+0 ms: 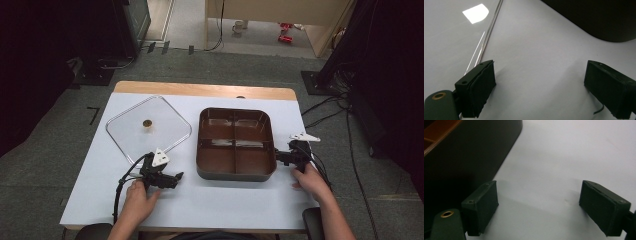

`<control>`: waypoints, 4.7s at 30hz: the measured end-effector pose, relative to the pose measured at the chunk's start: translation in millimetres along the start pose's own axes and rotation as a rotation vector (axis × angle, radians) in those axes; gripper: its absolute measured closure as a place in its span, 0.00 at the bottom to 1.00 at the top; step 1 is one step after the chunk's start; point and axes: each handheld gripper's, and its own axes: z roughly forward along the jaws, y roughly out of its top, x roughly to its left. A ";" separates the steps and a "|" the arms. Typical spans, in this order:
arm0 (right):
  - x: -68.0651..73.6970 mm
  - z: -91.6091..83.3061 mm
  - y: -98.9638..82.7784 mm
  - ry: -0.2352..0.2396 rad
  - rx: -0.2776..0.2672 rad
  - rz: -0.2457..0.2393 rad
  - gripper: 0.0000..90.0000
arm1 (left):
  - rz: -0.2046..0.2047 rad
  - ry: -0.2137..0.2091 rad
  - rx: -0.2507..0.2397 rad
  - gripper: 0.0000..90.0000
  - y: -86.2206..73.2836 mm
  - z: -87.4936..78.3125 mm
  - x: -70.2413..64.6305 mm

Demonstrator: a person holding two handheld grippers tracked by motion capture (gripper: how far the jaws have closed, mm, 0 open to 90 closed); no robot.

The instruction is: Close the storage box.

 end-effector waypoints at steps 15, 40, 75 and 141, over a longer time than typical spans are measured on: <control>0.0 0.1 0.0 0.000 0.000 0.000 0.17 | 0.000 0.000 0.000 0.11 0.0 0.0 -0.1; -0.2 0.3 0.2 0.002 0.001 -0.001 0.17 | 0.000 0.000 0.001 0.11 0.2 0.3 -0.1; -0.2 0.1 0.1 0.003 0.001 0.000 0.16 | -0.019 -0.045 0.101 0.25 21.5 -11.5 5.8; 0.1 0.2 0.1 -0.001 0.001 -0.002 0.16 | -0.099 0.041 -0.035 0.45 94.5 -13.9 147.9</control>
